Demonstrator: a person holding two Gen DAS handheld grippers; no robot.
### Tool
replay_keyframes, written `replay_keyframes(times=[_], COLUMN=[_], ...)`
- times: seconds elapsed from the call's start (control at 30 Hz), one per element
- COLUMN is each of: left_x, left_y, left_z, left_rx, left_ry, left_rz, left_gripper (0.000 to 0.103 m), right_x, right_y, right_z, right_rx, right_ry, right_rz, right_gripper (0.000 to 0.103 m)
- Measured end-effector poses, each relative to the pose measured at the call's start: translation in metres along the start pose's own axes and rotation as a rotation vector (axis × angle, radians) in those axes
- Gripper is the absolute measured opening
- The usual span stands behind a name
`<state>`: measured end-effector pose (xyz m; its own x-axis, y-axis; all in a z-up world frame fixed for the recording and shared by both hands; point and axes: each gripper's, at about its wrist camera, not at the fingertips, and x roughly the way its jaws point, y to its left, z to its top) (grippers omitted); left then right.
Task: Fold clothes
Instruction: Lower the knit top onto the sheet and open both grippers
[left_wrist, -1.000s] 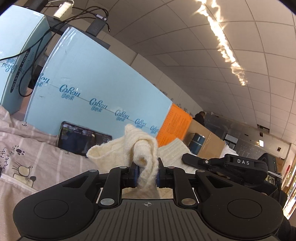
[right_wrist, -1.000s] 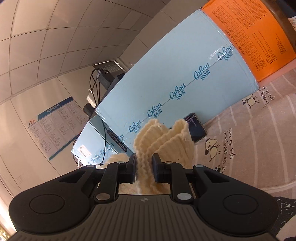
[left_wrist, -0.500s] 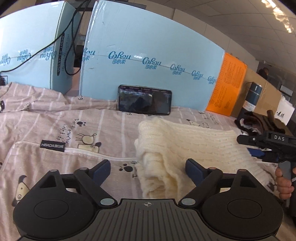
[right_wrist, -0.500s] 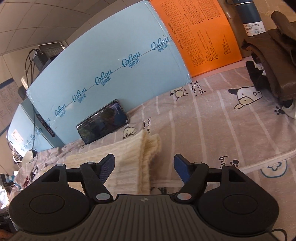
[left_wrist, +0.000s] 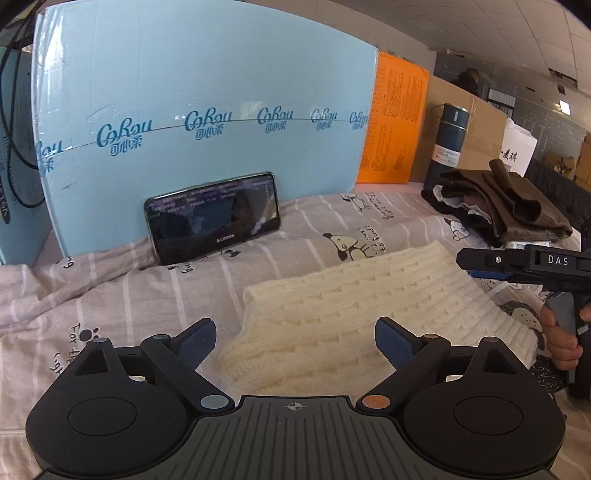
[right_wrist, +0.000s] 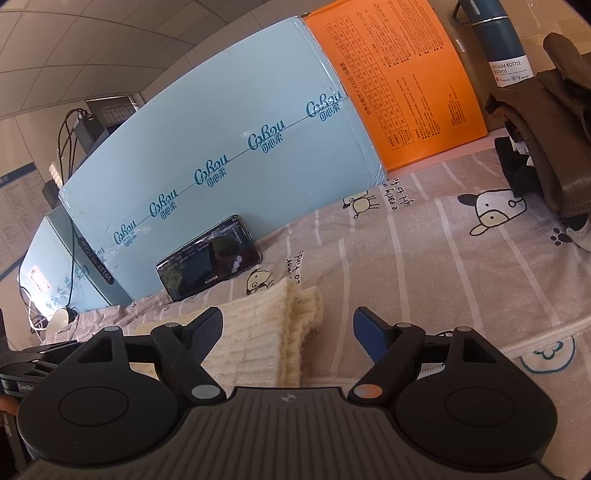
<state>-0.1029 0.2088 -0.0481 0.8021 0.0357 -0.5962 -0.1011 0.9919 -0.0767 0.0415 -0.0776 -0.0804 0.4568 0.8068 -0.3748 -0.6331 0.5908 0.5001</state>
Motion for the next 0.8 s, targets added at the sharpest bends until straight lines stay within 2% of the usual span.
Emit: replay_keyframes(times=[0.03, 0.1, 0.2, 0.3, 0.4, 0.47, 0.53, 0.57, 0.8], left_x=[0.003, 0.008, 0.012, 0.015, 0.015, 0.015, 0.014, 0.014, 0.01], left_y=[0.0, 0.003, 0.002, -0.003, -0.008, -0.01, -0.008, -0.007, -0.004], left_z=[0.003, 0.007, 0.003, -0.002, -0.006, -0.008, -0.011, -0.012, -0.015], left_rx=[0.014, 0.012, 0.008, 0.025, 0.062, 0.08, 0.065, 0.056, 0.036], left_ry=[0.012, 0.042, 0.038, 0.028, 0.019, 0.012, 0.002, -0.002, -0.068], left_rz=[0.003, -0.051, -0.074, -0.081, -0.057, -0.042, -0.046, -0.051, -0.082], left_gripper=[0.095, 0.095, 0.095, 0.095, 0.095, 0.095, 0.095, 0.094, 0.094], right_x=[0.001, 0.005, 0.019, 0.038, 0.054, 0.056, 0.05, 0.047, 0.036], right_y=[0.001, 0.007, 0.017, 0.022, 0.028, 0.03, 0.034, 0.035, 0.033], right_z=[0.002, 0.007, 0.013, 0.016, 0.015, 0.012, 0.008, 0.007, 0.008], right_rx=[-0.015, -0.082, -0.206, -0.241, -0.291, -0.325, -0.403, -0.431, -0.442], right_ry=[0.0, 0.022, 0.052, 0.087, 0.106, 0.104, 0.09, 0.082, 0.067], right_rz=[0.012, 0.027, 0.027, 0.023, 0.034, 0.039, 0.018, 0.02, 0.173], right_gripper=[0.082, 0.088, 0.089, 0.089, 0.089, 0.085, 0.067, 0.063, 0.062])
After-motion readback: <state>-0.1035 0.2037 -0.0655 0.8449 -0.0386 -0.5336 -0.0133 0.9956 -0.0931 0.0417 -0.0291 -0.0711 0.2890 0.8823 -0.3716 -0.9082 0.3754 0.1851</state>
